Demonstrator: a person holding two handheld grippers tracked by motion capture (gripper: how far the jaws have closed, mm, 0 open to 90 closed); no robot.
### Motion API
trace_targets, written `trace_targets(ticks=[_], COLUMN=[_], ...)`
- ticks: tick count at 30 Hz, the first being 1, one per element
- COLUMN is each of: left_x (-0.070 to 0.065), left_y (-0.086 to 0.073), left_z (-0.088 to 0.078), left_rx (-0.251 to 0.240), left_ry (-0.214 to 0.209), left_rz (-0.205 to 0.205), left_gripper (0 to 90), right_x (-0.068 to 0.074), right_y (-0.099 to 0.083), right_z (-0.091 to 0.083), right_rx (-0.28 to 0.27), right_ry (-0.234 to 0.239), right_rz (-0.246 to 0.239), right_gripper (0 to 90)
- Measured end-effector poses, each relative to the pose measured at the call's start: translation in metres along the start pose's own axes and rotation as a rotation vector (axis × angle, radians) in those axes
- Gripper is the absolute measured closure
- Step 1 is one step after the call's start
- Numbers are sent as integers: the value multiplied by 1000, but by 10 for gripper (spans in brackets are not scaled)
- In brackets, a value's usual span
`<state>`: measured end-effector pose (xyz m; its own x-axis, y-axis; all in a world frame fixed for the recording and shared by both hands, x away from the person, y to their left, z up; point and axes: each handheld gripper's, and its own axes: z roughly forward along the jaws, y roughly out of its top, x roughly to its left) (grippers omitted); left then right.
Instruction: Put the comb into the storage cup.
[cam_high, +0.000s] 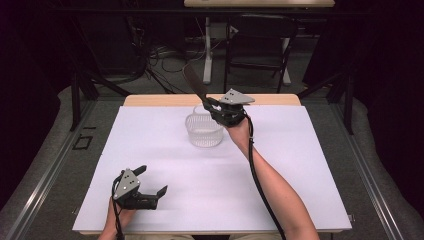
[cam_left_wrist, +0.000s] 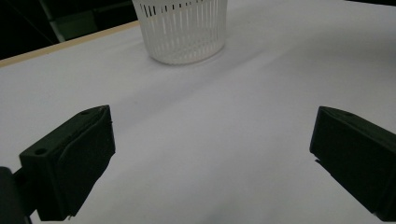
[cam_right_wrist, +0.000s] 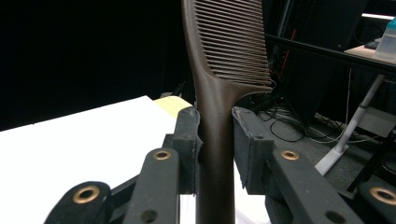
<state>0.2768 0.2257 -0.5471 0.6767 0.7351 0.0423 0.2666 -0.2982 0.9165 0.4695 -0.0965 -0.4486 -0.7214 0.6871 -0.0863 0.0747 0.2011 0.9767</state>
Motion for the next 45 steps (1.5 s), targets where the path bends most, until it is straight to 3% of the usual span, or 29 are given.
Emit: trace_targets(ticks=[45], left_x=[1], left_y=[0], left_z=[-1], left_rx=[-5], left_ry=[0], left_rz=[0], left_gripper=[2], right_x=[6], right_y=[-21], right_z=[24], right_rx=[-9], right_ry=[11], right_rz=[-7], right_gripper=[725])
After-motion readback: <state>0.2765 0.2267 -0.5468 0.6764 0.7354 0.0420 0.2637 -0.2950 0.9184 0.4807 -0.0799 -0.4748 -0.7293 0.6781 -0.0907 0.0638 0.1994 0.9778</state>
